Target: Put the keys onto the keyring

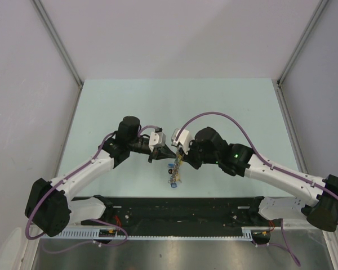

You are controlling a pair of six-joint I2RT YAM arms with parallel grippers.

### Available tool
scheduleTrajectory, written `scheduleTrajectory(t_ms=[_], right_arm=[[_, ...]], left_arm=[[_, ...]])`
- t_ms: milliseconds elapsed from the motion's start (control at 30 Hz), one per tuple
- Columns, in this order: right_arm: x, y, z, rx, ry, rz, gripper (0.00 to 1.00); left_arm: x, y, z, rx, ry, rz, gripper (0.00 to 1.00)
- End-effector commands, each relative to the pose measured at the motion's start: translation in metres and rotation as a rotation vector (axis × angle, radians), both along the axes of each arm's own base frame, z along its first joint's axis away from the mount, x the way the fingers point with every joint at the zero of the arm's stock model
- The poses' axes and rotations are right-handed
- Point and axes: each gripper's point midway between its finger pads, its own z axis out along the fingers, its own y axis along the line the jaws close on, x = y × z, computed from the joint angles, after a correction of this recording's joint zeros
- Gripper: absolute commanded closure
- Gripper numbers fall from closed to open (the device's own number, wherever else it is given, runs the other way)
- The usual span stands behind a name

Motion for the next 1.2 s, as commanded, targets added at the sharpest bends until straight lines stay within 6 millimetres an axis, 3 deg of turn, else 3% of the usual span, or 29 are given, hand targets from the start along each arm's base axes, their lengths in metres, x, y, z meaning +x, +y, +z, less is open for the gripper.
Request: scheduleTrajectory(t_ms=[0, 1167], right_arm=[[0.0006, 0.0092, 0.0221, 0.058, -0.011, 0.018, 1.0], [0.0008, 0.0098, 0.0286, 0.083, -0.012, 0.02, 1.0]], left_arm=[[-0.0054, -0.0034, 0.0263, -0.065, -0.102, -0.057, 1.0], [-0.0083, -0.0052, 0.0221, -0.046, -0.097, -0.075, 1.0]])
